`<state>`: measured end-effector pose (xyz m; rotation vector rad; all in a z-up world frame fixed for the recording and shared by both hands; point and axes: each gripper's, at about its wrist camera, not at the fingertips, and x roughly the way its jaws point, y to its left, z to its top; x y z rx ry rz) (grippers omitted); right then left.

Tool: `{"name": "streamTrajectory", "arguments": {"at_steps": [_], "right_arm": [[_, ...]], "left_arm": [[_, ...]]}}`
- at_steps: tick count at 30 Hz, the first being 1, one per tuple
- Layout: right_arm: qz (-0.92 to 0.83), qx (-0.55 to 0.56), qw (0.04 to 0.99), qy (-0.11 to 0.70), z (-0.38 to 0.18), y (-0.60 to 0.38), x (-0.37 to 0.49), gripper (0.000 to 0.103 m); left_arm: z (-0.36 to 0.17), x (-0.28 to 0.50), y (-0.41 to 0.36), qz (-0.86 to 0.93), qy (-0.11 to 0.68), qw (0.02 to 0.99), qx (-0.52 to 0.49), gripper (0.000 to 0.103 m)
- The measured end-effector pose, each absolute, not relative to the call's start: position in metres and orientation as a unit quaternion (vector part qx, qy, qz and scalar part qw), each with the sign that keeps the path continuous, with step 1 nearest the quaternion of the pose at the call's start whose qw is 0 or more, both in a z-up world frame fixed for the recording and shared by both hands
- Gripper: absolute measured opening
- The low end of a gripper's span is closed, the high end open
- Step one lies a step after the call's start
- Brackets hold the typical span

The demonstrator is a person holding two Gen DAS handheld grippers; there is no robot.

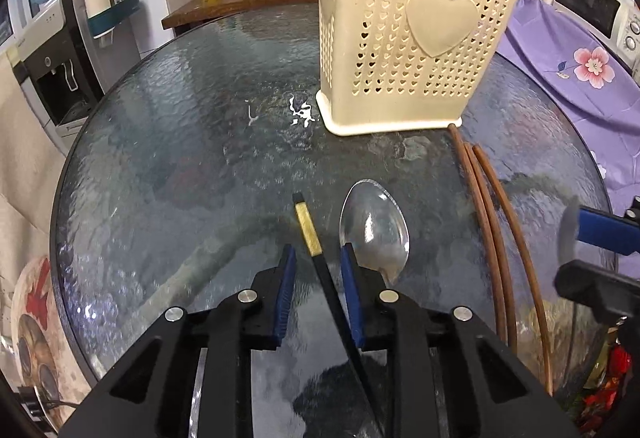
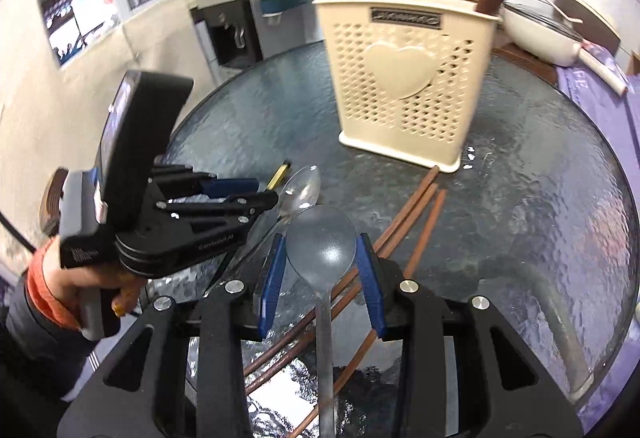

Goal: Organize utensils
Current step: 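Grasp the gold-tipped black chopstick with the left tool while the right tool grasps the clear plastic spoon, then lower the gold-tipped chopstick into the holder with the left tool while the right tool lowers the spoon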

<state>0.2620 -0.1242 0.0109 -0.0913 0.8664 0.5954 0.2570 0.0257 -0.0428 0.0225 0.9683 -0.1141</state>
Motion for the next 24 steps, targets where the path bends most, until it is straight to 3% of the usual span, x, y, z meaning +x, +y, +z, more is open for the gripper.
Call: {"name": "streamTrajectory", "arguments": {"at_steps": [3,9,16,24], "right_arm": [[0.272,-0.030,0.871,0.409,0.014,-0.131,0.263,0.037],[0.253,-0.014,0.879,0.404,0.014,-0.141,0.266,0.037],[0.242,-0.005,0.887,0.394,0.018,-0.149,0.265,0.037],[0.230,0.020,0.898,0.374,0.029,-0.164,0.267,0.037]], "left_arm": [[-0.043,0.266,0.028,-0.052,0.462,0.885,0.004,0.010],[-0.043,0.276,0.032,-0.052,0.464,0.884,-0.014,0.007],[-0.036,0.279,0.040,-0.050,0.454,0.889,-0.037,0.007],[0.008,0.269,0.047,-0.061,0.401,0.912,-0.060,0.007]]}}
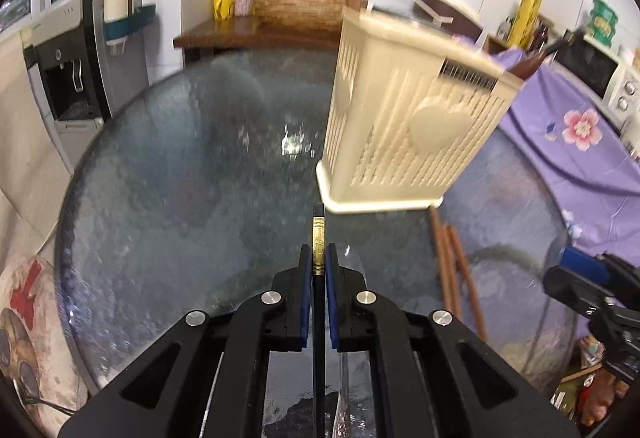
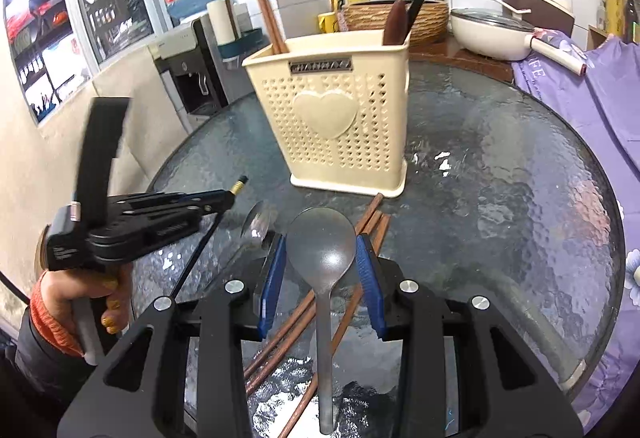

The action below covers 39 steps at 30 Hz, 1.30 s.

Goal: Organize utensils
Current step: 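Lower the gold-tipped chopstick into the holder with the left tool while the right tool lowers the spoon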

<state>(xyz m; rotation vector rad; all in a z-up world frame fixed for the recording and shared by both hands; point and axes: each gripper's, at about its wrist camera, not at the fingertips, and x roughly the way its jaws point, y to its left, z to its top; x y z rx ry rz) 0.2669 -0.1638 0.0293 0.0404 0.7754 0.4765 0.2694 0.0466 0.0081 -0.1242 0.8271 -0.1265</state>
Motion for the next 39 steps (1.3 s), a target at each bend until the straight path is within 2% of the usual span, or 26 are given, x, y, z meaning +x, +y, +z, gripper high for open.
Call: {"name": "streamTrajectory", "arguments": {"at_steps": [13,39], "right_arm": [[0.223,0.050,0.920,0.317,0.070,-0.186,0.259,0.037],[0.261,0.062,0.923,0.274,0.122,-0.182,0.257,0.037]], "left_arm": [[0.078,0.237,0.056,-0.084,0.320,0.940,-0.081,0.007],[0.142,0.203,0.071,-0.132,0.245,0.956,-0.095,0.007]]}}
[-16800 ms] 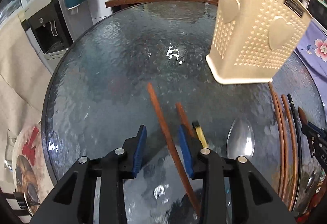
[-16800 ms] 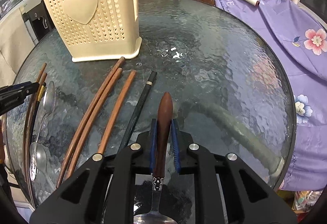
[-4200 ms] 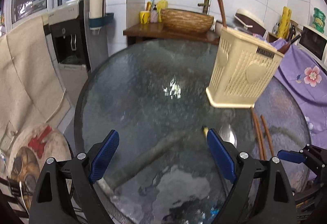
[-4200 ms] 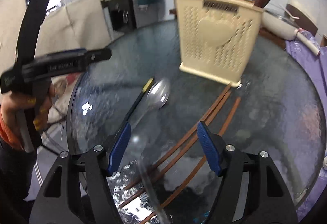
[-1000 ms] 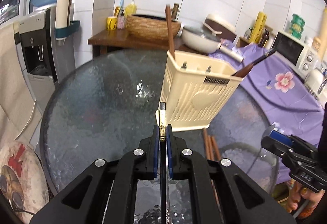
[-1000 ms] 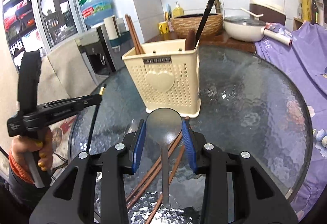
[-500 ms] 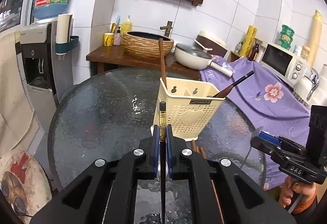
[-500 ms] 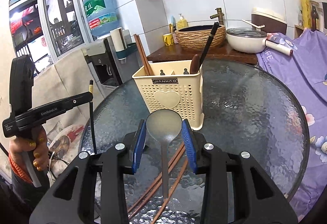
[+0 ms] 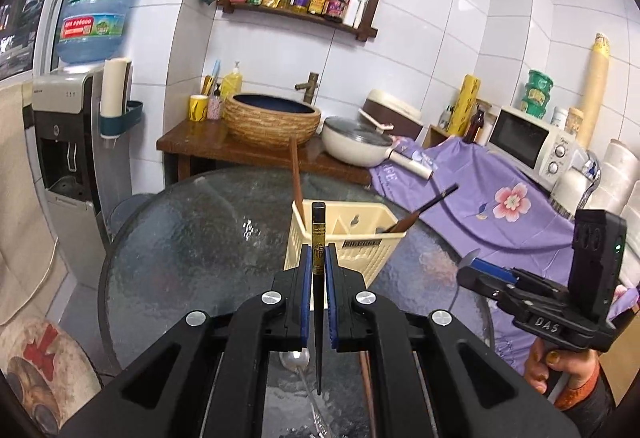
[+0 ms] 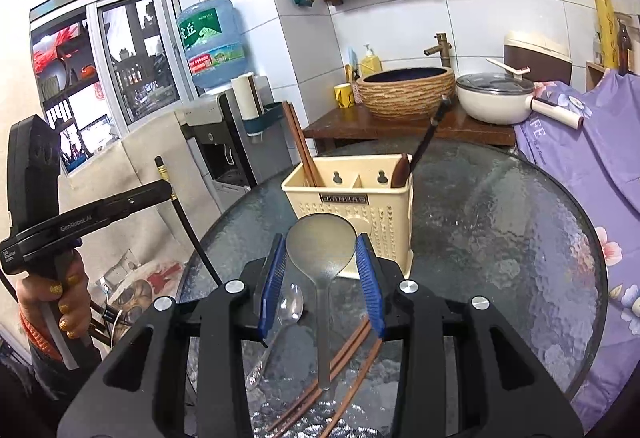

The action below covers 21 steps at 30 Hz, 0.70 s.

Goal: Organize utensils
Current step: 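Lower the gold-tipped chopstick into the holder with the left tool while the right tool lowers the spoon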

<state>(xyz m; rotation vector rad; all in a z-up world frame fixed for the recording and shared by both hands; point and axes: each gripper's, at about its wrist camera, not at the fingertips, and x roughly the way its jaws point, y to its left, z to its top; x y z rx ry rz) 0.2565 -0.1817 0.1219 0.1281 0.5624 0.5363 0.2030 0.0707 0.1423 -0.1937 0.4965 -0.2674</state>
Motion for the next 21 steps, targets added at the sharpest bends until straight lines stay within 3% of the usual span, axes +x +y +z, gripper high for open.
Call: {"name": "streamTrajectory", "arguments": {"at_steps": [13,21], "right_arm": [[0.228,0.050,0.960,0.157,0.209,-0.160,0.301,0.037],[0.171,0.005,0.978,0.116,0.214,-0.129,0.349,0.037]], "left_arm": [[0.249,0.249,0.054,-0.110,0.139,0.980,-0.095,0.007],[0.230,0.303,0.040,-0.075,0.151,0.980,-0.105,0.007]]}}
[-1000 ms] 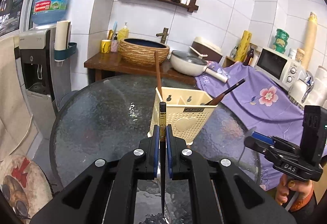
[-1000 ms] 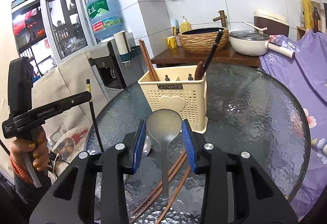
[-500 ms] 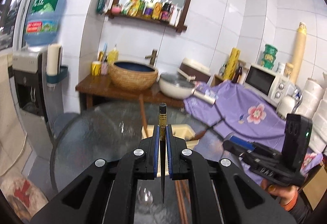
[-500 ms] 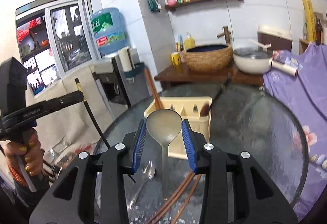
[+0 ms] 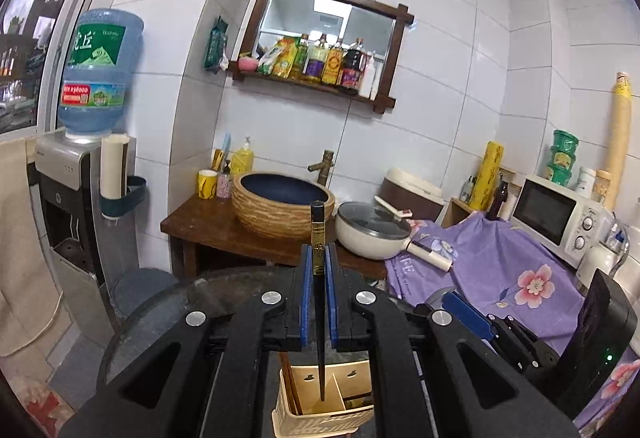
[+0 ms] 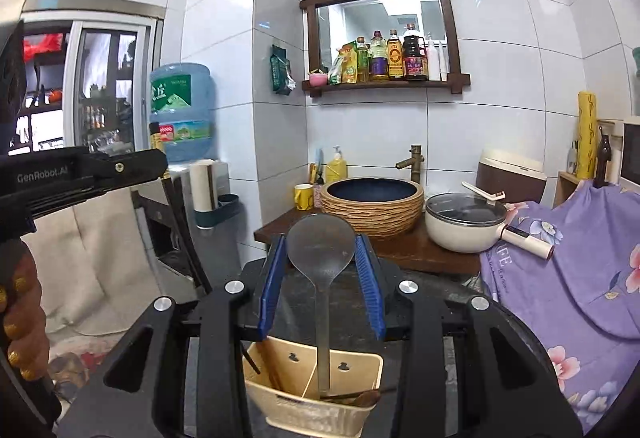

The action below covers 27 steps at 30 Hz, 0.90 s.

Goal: Organize utensils
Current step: 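Lower the gold-tipped chopstick into the holder with the left tool while the right tool lowers the spoon, then open the left tool to release the chopstick while the right tool releases the clear spoon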

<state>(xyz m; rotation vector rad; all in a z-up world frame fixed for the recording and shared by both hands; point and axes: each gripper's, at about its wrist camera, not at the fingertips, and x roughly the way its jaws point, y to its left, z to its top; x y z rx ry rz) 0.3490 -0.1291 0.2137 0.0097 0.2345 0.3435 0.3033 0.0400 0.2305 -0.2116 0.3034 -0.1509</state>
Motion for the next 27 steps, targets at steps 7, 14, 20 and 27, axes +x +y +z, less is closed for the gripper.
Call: {"name": "streamTrajectory", "arguments": {"at_steps": [7,14,20,27], "right_arm": [[0.163,0.016,0.973,0.160,0.160,-0.124,0.374,0.037],[0.162,0.010,0.969,0.187,0.118,-0.119,0.376,0.037],[0.158,-0.006,0.965,0.207,0.097,-0.115,0.377,0.037],[0.165,-0.012,0.963,0.212,0.087,-0.115,0.373,0.039]], "left_arm": [[0.179,0.320,0.040,-0.066,0.196,0.973,-0.099,0.007],[0.140,0.325,0.033,-0.070,0.233,0.966,-0.088,0.007],[0.120,0.329,0.031,-0.071,0.254,0.961,-0.085,0.007],[0.123,0.323,0.035,-0.078,0.250,0.961,-0.083,0.011]]}}
